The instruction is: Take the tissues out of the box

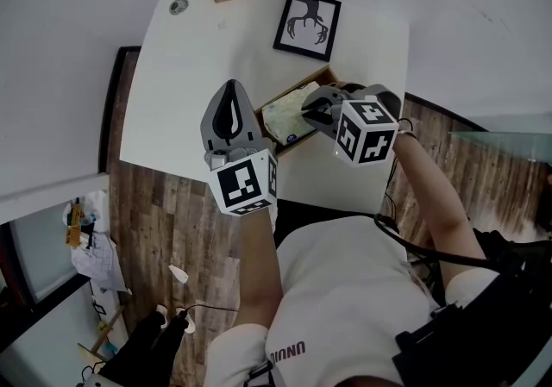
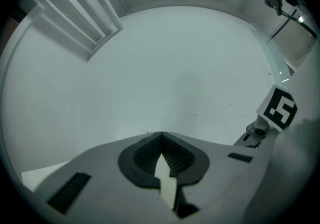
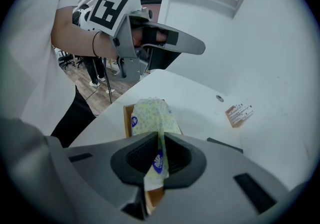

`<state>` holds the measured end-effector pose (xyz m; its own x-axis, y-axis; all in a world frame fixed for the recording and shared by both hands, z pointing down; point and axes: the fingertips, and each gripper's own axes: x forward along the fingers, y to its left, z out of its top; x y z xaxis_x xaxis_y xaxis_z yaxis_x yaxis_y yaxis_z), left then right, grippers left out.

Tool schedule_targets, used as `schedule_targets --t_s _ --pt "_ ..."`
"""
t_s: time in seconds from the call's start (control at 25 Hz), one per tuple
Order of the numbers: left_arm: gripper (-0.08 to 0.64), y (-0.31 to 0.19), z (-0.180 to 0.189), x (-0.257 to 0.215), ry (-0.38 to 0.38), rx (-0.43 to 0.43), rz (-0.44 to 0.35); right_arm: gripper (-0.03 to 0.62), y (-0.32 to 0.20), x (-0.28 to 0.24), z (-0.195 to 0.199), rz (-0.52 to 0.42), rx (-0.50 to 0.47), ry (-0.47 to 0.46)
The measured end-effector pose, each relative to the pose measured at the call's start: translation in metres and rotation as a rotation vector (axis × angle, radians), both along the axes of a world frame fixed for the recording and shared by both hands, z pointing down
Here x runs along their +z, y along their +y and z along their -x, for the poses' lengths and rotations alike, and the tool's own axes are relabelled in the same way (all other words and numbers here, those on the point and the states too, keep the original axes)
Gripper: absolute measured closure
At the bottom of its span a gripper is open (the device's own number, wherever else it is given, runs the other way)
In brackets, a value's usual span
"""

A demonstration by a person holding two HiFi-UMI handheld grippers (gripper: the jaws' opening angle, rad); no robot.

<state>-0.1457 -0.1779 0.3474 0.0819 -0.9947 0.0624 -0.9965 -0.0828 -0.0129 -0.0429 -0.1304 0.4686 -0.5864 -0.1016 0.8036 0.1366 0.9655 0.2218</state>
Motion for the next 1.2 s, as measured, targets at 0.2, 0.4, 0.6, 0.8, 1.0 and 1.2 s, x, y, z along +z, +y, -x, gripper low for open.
schedule_targets --t_s 0.2,0.4,0.6,0.8,1.0,1.2 --pt "0.548 0.003 0.0 -0.003 -0.006 0.009 -0.003 0.552 0.002 -0.005 0.001 -0.009 0.003 -0.005" --pt "0.548 0.004 0.002 -0.006 -0.002 0.0 -0.011 0.552 0.0 -0.009 0.001 -0.013 0.005 -0.008" --pt "0.548 0.007 0.003 -0.009 -0.001 -0.007 -0.016 0.552 0.002 -0.013 0.0 -0.017 0.005 -0.011" --pt "0.548 0.008 0.004 -0.009 -0.012 -0.003 -0.017 0.552 0.0 -0.019 0.001 -0.013 0.014 -0.029" --pt "0.548 0.01 0.003 -0.011 -0.007 -0.01 -0.021 0.552 -0.001 -0.026 -0.001 -0.022 0.017 -0.038" --pt "0.548 0.01 0.005 -0.014 -0.009 -0.021 -0.027 0.554 -0.007 -0.036 -0.001 -0.036 0.04 -0.066"
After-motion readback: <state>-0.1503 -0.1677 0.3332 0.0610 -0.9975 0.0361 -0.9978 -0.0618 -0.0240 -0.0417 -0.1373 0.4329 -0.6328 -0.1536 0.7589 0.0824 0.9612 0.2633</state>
